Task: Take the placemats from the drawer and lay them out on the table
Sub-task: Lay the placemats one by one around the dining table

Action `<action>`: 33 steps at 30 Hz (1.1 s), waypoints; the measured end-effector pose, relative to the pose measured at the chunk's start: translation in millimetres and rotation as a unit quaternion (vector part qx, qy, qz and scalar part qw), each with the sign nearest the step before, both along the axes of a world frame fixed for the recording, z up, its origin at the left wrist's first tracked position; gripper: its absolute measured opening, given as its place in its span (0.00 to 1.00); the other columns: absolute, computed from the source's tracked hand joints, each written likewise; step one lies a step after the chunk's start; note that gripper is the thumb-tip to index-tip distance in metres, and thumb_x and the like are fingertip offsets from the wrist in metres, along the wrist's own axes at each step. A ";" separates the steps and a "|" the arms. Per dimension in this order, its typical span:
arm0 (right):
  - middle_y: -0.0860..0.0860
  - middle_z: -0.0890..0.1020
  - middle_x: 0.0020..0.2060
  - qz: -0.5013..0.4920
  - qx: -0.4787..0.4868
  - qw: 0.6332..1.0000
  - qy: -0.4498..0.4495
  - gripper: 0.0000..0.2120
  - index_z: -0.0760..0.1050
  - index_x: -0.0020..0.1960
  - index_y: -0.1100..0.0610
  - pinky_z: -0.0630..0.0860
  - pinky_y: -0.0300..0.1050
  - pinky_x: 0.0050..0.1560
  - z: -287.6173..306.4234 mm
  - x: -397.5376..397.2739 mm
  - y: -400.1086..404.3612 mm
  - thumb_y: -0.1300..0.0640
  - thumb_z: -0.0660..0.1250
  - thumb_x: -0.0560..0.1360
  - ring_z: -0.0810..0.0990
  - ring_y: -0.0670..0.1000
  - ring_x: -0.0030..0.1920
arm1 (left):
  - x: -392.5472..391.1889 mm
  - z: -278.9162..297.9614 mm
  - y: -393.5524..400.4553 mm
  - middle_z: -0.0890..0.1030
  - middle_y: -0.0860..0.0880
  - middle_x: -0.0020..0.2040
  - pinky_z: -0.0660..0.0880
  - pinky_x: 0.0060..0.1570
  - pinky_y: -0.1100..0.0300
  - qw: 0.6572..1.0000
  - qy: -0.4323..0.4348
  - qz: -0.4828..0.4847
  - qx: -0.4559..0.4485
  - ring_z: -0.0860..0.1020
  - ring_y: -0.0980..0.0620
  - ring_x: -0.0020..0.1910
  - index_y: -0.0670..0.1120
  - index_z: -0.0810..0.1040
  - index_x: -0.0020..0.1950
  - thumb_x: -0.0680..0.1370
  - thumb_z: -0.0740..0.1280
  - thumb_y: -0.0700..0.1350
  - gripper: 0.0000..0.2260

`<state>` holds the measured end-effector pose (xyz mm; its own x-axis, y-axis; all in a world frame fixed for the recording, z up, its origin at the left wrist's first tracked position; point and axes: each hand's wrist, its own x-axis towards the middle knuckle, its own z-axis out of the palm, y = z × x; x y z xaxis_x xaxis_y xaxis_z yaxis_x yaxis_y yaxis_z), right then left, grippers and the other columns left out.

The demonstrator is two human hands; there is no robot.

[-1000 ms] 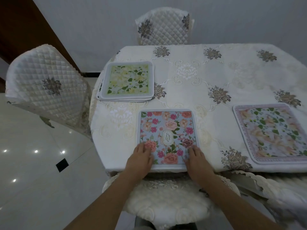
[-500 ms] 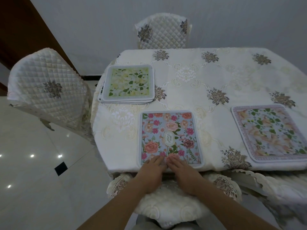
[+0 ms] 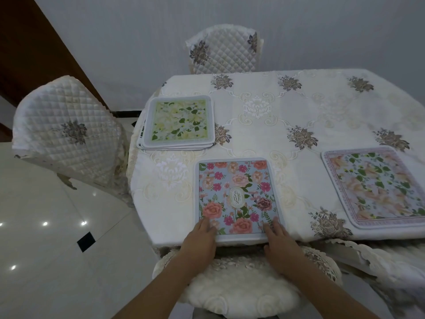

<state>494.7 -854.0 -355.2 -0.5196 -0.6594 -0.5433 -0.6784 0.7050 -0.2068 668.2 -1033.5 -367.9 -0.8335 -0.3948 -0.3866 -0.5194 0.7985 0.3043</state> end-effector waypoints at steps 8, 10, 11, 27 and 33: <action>0.53 0.47 0.79 -0.018 -0.043 0.999 0.000 0.29 0.46 0.79 0.54 0.51 0.53 0.76 -2.2 -38.2 -39.0 0.51 0.53 0.83 0.44 0.55 0.78 | -46.3 -3.9 -32.4 0.57 0.41 0.77 0.64 0.72 0.47 0.999 0.030 0.033 0.010 0.55 0.42 0.76 0.46 0.63 0.75 0.82 0.56 0.47 0.21; 0.53 0.48 0.78 -0.023 -0.046 0.999 -0.001 0.31 0.48 0.79 0.54 0.53 0.53 0.76 -3.4 -48.6 -50.3 0.51 0.58 0.81 0.46 0.56 0.78 | -56.9 -4.8 -43.4 0.58 0.40 0.76 0.64 0.72 0.47 0.999 0.024 0.040 0.012 0.55 0.41 0.76 0.45 0.65 0.73 0.83 0.56 0.49 0.19; 0.54 0.49 0.78 -0.026 -0.047 0.999 -0.004 0.31 0.48 0.78 0.54 0.54 0.53 0.75 -4.1 -53.8 -56.0 0.52 0.59 0.80 0.46 0.56 0.78 | -62.2 -4.7 -48.9 0.58 0.40 0.75 0.64 0.72 0.47 0.999 0.018 0.043 0.008 0.56 0.40 0.76 0.45 0.66 0.73 0.83 0.55 0.50 0.19; 0.55 0.49 0.78 -0.031 -0.068 0.997 0.008 0.30 0.48 0.78 0.57 0.54 0.55 0.75 -12.9 -128.2 -148.7 0.54 0.56 0.81 0.43 0.57 0.78 | -138.7 -12.8 -120.2 0.51 0.39 0.79 0.58 0.74 0.43 0.999 -0.004 0.038 -0.030 0.48 0.39 0.77 0.46 0.57 0.78 0.82 0.56 0.48 0.24; 0.51 0.47 0.79 0.034 -0.058 0.998 0.014 0.28 0.50 0.79 0.53 0.59 0.60 0.72 -14.2 -116.3 -185.1 0.53 0.55 0.81 0.45 0.55 0.78 | -173.5 -15.2 -125.6 0.49 0.44 0.80 0.51 0.75 0.44 1.000 -0.021 -0.009 -0.020 0.46 0.40 0.78 0.45 0.52 0.79 0.82 0.56 0.48 0.27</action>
<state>378.4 -1039.1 -369.3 -0.4855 -0.7512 -0.4473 -0.7311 0.6294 -0.2635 494.7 -1159.1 -383.1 -0.8241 -0.3954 -0.4056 -0.5162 0.8191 0.2504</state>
